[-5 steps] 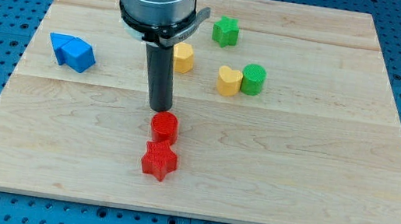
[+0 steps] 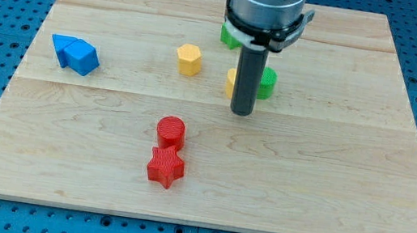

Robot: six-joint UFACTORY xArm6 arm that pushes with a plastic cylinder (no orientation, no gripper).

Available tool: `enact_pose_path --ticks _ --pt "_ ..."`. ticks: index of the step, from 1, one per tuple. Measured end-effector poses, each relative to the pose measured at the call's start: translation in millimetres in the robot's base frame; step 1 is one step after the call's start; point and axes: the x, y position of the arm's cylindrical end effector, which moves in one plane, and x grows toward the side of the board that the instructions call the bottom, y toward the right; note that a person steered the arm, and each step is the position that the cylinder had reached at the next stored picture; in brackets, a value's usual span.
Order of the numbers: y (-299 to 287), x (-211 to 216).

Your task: Move the yellow hexagon towards the top left of the board

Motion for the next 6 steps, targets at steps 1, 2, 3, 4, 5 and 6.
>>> enact_pose_path --ticks 1,2,3,4,5,6 --pt "-6.4 -4.6" --pt "-4.6 -26.2" --pt "3.1 -21.3" --pt "6.4 -24.1" --pt "8.3 -41.0" --pt "-1.4 -57.6"
